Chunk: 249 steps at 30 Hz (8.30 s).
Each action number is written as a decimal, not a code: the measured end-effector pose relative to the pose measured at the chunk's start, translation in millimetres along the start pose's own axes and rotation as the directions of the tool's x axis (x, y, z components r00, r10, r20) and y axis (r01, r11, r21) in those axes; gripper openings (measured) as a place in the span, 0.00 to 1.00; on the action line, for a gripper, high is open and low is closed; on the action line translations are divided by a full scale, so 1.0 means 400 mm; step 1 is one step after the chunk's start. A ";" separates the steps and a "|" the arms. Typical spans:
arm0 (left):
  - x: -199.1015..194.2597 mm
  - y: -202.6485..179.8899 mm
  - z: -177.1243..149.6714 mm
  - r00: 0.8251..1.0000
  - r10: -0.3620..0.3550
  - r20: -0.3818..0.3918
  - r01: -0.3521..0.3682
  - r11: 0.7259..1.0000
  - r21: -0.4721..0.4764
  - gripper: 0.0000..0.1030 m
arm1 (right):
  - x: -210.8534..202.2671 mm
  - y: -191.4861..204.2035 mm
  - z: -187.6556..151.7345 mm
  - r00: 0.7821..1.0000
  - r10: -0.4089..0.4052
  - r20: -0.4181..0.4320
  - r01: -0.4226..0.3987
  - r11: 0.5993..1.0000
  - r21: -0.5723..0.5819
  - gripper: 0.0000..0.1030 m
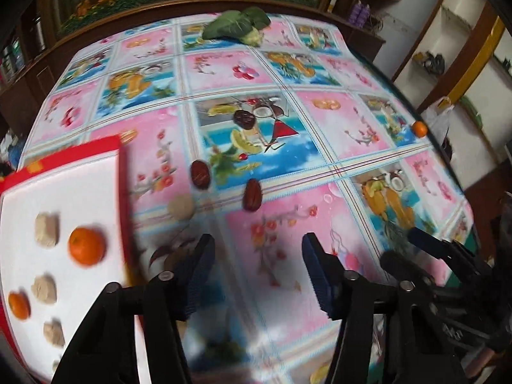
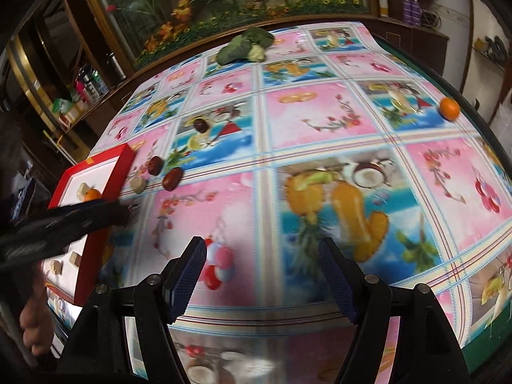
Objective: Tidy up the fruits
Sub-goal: 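Grasp a red date with the left tool while the right tool grasps an orange, then carry the date and orange over the tray and open both tools, then grasp a brown kiwi with the left tool while the right tool grasps a red date, then carry the kiwi and date over the tray and open both tools, then grasp a beige bun with the left tool while the right tool grasps a red date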
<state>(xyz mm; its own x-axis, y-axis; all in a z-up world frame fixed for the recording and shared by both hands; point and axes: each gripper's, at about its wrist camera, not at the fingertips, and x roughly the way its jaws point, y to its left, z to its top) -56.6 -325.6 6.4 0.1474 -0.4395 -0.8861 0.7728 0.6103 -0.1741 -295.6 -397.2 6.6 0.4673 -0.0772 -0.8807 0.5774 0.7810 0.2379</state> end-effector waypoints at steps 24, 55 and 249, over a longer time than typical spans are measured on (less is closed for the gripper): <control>0.099 -0.039 -0.049 0.995 -0.074 -0.070 0.071 0.996 -0.053 0.16 | 0.006 -0.211 0.093 0.990 -0.141 -0.005 0.141 0.989 0.033 0.70; 0.045 -0.061 -0.133 0.994 -0.093 -0.059 0.092 0.996 -0.020 0.15 | 0.055 -0.408 0.228 0.965 -0.259 -0.037 0.261 0.956 0.131 0.36; -0.194 0.268 -0.207 0.985 -0.103 0.137 0.132 0.965 -0.227 0.45 | 0.185 0.214 0.260 0.992 -0.110 -0.061 0.086 0.946 -0.313 0.56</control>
<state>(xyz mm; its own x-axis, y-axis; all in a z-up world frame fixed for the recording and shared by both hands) -36.5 -171.4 20.9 0.1503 -0.5862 -0.7961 0.6254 0.6800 -0.3827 -142.0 -400.4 4.3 0.3588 -0.1247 -0.9250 0.3764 0.9262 0.0211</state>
